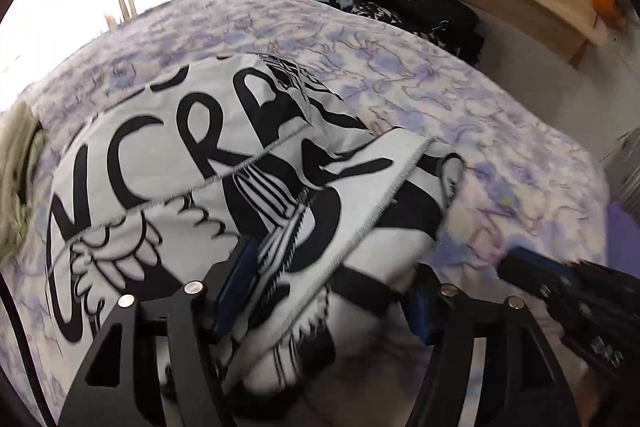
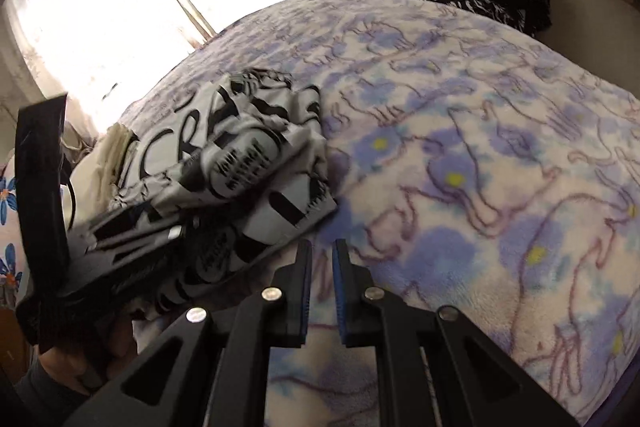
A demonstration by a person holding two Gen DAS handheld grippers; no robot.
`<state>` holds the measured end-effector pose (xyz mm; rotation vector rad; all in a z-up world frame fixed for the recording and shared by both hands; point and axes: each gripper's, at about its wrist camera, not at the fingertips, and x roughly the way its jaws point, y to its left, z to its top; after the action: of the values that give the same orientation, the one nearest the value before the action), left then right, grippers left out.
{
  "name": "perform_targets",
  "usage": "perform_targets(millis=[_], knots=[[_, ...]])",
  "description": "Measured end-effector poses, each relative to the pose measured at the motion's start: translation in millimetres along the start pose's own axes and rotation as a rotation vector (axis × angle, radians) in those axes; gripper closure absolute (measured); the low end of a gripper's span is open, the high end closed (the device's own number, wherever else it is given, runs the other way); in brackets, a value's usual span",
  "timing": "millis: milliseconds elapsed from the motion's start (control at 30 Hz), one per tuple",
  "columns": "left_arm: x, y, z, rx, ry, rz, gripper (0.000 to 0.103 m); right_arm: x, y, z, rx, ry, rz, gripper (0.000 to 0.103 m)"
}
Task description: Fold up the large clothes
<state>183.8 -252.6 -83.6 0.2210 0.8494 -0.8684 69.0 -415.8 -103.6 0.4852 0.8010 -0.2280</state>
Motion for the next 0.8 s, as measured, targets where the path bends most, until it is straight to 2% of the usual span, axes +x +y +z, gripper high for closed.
perform_targets(millis=[100,200,267,300,333,467,533,600,733,800], knots=[[-20.9,4.4,-1.1,-0.064,0.01,-0.067,0.034,-11.3,5.6,11.7,0.0,-0.039,0.042,0.093],[-51.6,23.0,-8.0,-0.149,-0.03,-0.109,0.031,-16.6,12.8,28.9,-0.015,-0.04,0.098,0.092],[-75.7,38.6,-13.0,-0.198,-0.072,-0.113,0.028,-13.4,18.6,41.6,-0.037,-0.029,0.113,0.081],[-85.0,47.9,-15.4,-0.22,-0.093,-0.093,0.026,-11.3,22.3,47.3,-0.053,-0.024,0.122,0.072],[-92.2,54.8,-16.1,-0.232,-0.105,-0.072,0.026,-6.6,25.8,53.1,-0.071,-0.017,0.13,0.068],[-106.0,94.9,-28.5,-0.282,-0.112,0.103,0.026,27.2,36.3,75.0,-0.109,0.082,0.168,0.068],[-107.0,115.0,-35.8,-0.325,-0.097,0.144,0.026,51.4,37.6,83.3,-0.112,0.155,0.157,0.068],[-104.4,132.1,-41.7,-0.369,-0.086,0.154,0.026,66.9,38.5,88.6,-0.132,0.195,0.141,0.068],[-87.4,157.2,-48.4,-0.429,-0.034,0.145,0.026,103.2,37.2,93.1,-0.154,0.351,0.13,0.068],[-78.0,159.8,-50.8,-0.439,-0.027,0.122,0.026,108.4,38.3,94.6,-0.171,0.362,0.145,0.068]])
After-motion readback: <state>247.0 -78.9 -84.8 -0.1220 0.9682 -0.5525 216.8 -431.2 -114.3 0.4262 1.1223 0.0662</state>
